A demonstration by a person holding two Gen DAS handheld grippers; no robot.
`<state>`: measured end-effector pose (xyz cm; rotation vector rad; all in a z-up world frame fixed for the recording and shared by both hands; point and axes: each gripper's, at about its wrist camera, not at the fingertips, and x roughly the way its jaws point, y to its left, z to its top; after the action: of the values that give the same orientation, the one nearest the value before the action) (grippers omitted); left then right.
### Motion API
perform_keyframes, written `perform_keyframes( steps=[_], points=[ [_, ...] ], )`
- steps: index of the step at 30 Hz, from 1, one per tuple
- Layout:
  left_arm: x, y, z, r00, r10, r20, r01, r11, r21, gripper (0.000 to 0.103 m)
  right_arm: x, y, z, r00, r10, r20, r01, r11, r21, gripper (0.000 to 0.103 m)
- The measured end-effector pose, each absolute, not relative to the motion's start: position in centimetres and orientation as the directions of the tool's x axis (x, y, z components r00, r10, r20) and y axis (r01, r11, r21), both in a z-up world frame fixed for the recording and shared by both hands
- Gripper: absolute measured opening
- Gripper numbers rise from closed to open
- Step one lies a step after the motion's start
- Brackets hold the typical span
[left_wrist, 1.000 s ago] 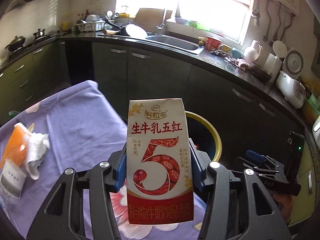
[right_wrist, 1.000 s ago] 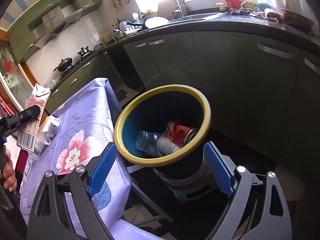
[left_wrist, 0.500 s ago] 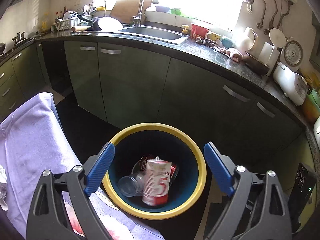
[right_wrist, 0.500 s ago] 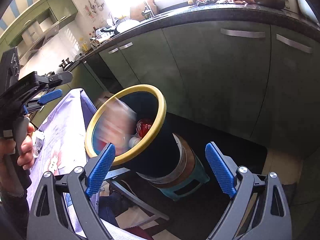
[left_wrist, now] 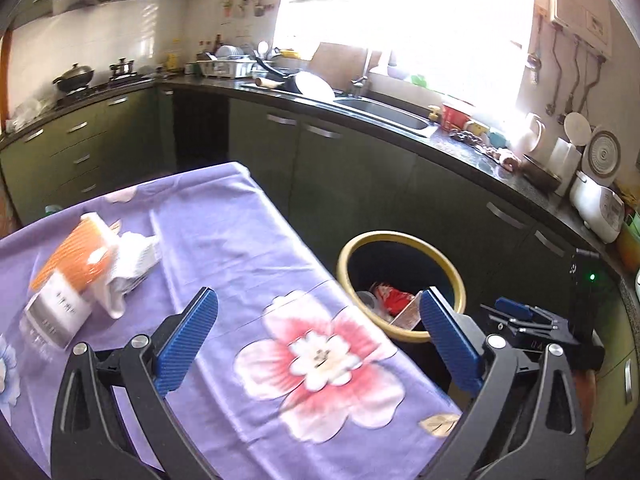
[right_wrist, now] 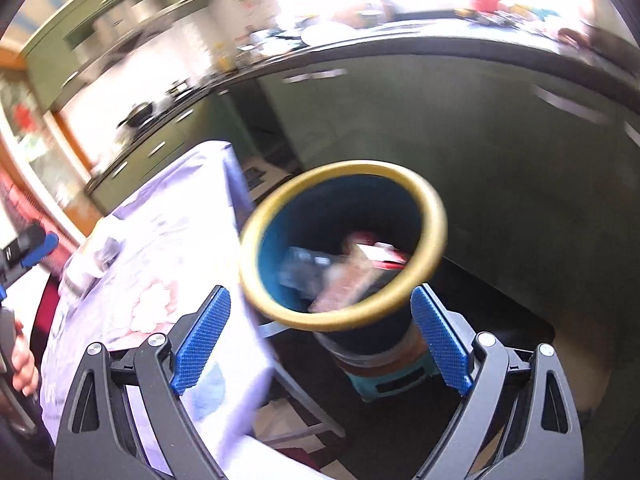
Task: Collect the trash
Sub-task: 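Grasp the white cloth beside the water bottle with the right gripper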
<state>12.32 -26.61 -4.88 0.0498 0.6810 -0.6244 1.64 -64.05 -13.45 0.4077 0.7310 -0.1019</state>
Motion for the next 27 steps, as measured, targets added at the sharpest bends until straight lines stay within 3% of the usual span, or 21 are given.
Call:
perform_keyframes(
  steps=[9, 17, 22, 27],
  points=[
    [10.1, -11.9, -5.5, 0.729, -0.352, -0.587, 0.322, 0.933, -0.159, 0.096, 10.2, -51.3, -10.9, 0.719, 0.231, -0.655, -0.088, 0.966, 0.244, 0.091],
    [9.3, -5.3, -7.1, 0.740, -0.295, -0.604, 0.206, 0.955, -0.214, 0.096, 16.6, -37.9, -9.3, 0.653, 0.426, -0.626, -0.408, 0.894, 0.183, 0.091],
    [8.9, -3.5, -7.3, 0.754, -0.280, -0.594, 0.185, 0.959, -0.217, 0.096, 20.2, -33.3, -9.6, 0.651, 0.399, -0.646, -0.445, 0.890, 0.101, 0.091],
    [9.2, -2.4, -7.7, 0.751, -0.283, -0.596, 0.175, 0.957, -0.233, 0.096, 23.5, -31.7, -10.3, 0.623, 0.406, -0.669, -0.452, 0.885, 0.116, 0.091]
  ],
)
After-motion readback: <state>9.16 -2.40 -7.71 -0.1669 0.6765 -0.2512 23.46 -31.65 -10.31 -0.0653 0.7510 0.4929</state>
